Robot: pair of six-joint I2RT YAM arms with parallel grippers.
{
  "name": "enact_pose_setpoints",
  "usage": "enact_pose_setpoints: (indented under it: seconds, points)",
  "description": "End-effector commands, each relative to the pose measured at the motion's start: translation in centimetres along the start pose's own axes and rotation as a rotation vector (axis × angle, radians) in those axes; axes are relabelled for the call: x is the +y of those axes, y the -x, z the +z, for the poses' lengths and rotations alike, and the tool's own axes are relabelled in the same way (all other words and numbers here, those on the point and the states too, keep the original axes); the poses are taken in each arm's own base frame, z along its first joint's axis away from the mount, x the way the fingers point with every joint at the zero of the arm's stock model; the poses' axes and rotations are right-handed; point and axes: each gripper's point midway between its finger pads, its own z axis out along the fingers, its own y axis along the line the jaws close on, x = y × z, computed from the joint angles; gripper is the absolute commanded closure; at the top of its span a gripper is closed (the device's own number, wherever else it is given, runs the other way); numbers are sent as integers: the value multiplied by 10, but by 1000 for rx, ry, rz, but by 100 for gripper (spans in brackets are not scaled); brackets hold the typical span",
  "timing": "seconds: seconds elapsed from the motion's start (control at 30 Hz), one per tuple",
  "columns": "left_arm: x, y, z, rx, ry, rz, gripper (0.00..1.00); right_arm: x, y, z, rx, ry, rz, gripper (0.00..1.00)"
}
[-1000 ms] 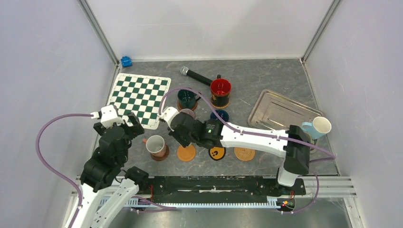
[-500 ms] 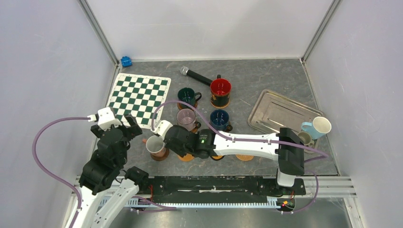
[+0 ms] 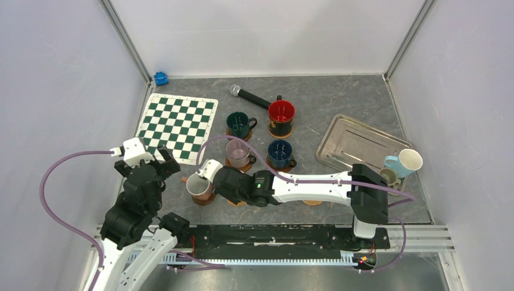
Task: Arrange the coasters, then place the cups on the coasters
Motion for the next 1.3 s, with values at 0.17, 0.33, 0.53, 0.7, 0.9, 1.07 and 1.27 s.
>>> enact_pose_setpoints:
  seconds: [0.17,0.33,0.53,0.7,0.9,1.07,1.27]
  points:
    - [0,7,-2,-28,-1,-54,0,9,35,2,-121,0,6,100]
    - [0,6,-2,-28,-6,-50,0,11,33,8,-112,1,1,100]
    - [-4,5,-1,-26,-20,-47,0,12,21,13,-86,-10,-10,100]
    - [-4,4,-1,-23,-21,-44,0,14,17,15,-84,-3,-2,95]
    - [-4,5,-1,-24,-24,-47,0,15,26,9,-106,4,8,81]
    - [-5,5,-1,-23,-28,-48,0,11,43,-4,-135,5,6,74]
    - [-13,4,-2,-16,-75,-42,0,-13,67,-34,-158,-55,-7,69]
